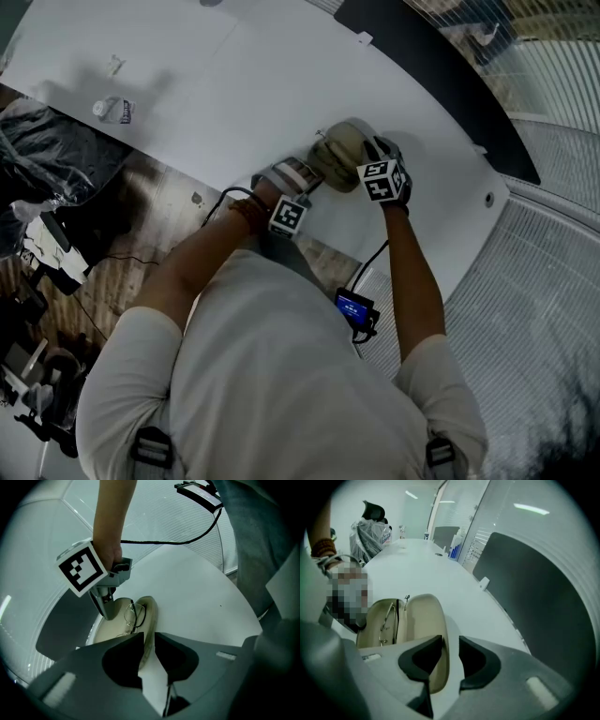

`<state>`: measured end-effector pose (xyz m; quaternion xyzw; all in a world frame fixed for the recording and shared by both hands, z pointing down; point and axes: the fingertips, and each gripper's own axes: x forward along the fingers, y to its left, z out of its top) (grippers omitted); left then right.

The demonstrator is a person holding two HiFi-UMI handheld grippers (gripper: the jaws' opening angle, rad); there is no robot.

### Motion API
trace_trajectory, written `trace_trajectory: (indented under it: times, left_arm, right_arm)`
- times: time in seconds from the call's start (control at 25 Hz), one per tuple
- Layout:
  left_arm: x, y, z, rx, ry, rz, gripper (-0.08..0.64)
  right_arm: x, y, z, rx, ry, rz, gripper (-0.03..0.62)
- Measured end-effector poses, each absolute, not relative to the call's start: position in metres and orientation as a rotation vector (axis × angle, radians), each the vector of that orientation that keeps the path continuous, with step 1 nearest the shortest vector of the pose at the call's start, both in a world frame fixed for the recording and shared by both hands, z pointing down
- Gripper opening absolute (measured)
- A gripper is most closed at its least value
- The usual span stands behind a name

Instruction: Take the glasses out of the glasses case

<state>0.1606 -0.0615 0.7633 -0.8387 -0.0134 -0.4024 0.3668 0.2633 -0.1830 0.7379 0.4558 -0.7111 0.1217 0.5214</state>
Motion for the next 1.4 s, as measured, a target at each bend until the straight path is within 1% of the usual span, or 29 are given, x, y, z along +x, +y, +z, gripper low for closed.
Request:
trace_trajectory:
  times: [0.2, 0.52, 0.64, 0.8, 1.04, 1.4]
  left_arm:
    - [0.163, -0.063, 0.764, -2.153, -0.046, -1.038, 0.067]
    - [0.166, -0.065, 0.765, -2.154, -0.039, -1.049, 0.075]
    - [0.168, -0.067, 0.763, -2.154, -0.036, -1.045, 0.064]
    - [0.166, -0.067, 0.765, -2.151, -0.040, -1.048, 0.064]
    - [0.164, -0.067, 0.767, -2.164, -0.022, -1.061, 0.069]
    - [0.167, -0.066, 0.764, -2.183, -0.002, -1.059, 0.069]
  right_arm:
    - [0.253, -0.178, 0.700, 1.125, -1.771, 0.267, 0.158]
    - [0.217, -0.154, 0.662, 1.100, -1.852, 0.153, 0.161]
    - [0.199, -0.146, 0.651, 1.075, -1.887, 0.114, 0.160]
    - [0.179, -0.135, 0.664, 0.965, -1.903, 0.098, 0.160]
    - [0.167, -0.127, 0.704, 0.757, -1.865, 0.113, 0.160]
    - [0.173, -0.123, 0.743, 0.613, -1.814, 0.170, 0.160]
